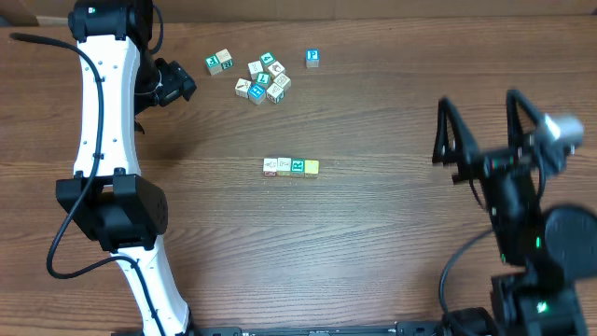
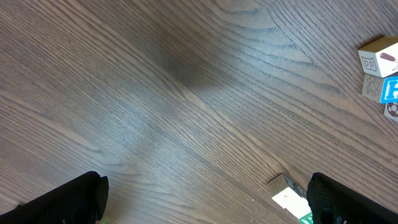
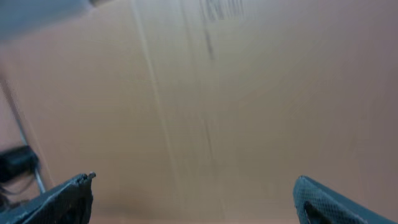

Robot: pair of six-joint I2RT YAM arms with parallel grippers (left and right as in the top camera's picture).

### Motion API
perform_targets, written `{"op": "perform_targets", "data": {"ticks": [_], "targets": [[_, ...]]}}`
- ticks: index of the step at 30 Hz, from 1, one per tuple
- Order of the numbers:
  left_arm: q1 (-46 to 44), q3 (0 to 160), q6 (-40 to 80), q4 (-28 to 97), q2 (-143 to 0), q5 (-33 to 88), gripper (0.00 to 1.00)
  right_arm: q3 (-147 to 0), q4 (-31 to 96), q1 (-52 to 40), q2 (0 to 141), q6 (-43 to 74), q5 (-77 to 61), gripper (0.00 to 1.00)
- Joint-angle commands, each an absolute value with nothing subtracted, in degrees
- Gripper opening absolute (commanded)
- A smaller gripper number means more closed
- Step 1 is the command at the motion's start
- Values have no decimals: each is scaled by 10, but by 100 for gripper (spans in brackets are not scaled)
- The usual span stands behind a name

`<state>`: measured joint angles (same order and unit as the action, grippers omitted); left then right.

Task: Form a horizontal line

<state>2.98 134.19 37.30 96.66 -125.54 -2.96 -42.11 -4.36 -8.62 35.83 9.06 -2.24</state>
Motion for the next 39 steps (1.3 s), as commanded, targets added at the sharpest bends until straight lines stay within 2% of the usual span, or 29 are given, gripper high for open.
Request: {"op": "perform_targets", "data": {"ticks": [1,9,20,28,33,39], "targets": [[26,1342,368,968,-1259,-29,100,-326,-123,-70,277,84,-53,100],[26,1342,368,968,-1259,-29,100,-180,-216,-61,155,84,-47,100],[26,1342,368,968,-1259,-29,100,-37,-274,-61,8,90,-13,100],[26,1342,368,968,-1259,-29,100,-4,-354,-61,2,89,8,100],[26,1342,368,968,-1259,-29,100,-4,-296,-61,2,89,13,100],[26,1342,368,968,-1259,-29,100,-4,-107,-61,2,89,14,100]]}}
